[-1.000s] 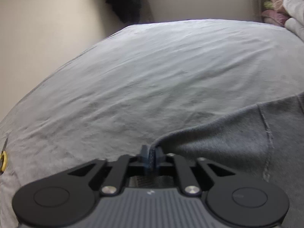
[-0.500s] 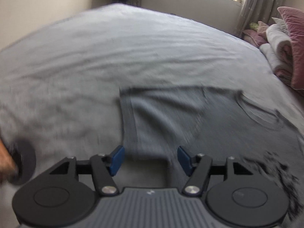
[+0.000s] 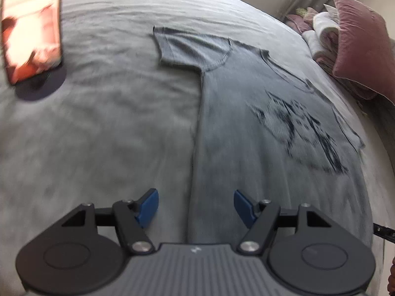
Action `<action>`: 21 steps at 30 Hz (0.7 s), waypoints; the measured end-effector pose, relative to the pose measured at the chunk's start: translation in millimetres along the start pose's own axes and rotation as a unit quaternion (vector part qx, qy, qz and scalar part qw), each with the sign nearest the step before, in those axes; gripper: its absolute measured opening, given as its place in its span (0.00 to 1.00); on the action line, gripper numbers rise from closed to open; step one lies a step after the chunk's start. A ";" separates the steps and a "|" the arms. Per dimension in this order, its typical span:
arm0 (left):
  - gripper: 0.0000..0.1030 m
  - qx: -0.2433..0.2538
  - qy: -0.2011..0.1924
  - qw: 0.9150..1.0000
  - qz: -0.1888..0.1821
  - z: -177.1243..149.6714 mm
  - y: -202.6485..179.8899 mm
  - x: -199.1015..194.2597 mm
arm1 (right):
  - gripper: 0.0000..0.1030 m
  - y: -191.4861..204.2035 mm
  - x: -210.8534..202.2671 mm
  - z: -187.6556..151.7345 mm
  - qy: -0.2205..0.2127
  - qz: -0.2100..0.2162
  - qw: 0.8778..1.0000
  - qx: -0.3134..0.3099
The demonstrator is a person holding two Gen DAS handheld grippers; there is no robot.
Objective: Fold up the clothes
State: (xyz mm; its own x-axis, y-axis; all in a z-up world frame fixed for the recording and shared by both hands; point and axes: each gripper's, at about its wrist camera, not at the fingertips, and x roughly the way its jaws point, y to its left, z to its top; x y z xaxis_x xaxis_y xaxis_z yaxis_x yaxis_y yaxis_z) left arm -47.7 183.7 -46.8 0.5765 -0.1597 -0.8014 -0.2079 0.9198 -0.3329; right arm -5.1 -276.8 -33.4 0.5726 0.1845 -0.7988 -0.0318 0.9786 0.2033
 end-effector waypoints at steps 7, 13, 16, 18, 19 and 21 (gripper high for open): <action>0.67 -0.035 -0.001 0.998 -0.042 -48.4 15.8 -33.4 | 0.47 -1.9 -38.6 -55.0 0.000 0.055 0.998 0.024; 0.66 -0.129 -0.021 0.987 -0.097 -80.8 36.8 -48.6 | 0.47 -2.4 -50.8 -92.1 -0.019 0.144 0.987 0.064; 0.65 -0.183 -0.029 0.974 -0.132 -93.3 47.7 -46.4 | 0.47 -3.6 -42.4 -100.6 -0.024 0.170 0.980 0.097; 0.62 -0.204 -0.025 0.966 -0.155 -98.7 51.2 -42.0 | 0.47 -4.0 -35.6 -105.1 -0.032 0.182 0.976 0.117; 0.60 -0.212 -0.022 0.963 -0.166 -101.4 52.6 -40.0 | 0.47 -4.0 -32.5 -106.9 -0.037 0.188 0.973 0.126; 0.56 -0.219 -0.022 0.960 -0.176 -106.1 51.8 -37.4 | 0.48 -6.0 -28.8 -108.1 -0.045 0.205 0.966 0.152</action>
State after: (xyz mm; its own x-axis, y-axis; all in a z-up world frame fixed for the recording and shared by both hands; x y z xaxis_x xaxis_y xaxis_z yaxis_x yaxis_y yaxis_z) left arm -163.9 199.2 -86.9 0.7022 -0.4087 -0.5830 -0.3007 0.5720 -0.7631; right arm -109.9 -278.1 -72.8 0.6328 0.5284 -0.5660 -0.0375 0.7511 0.6591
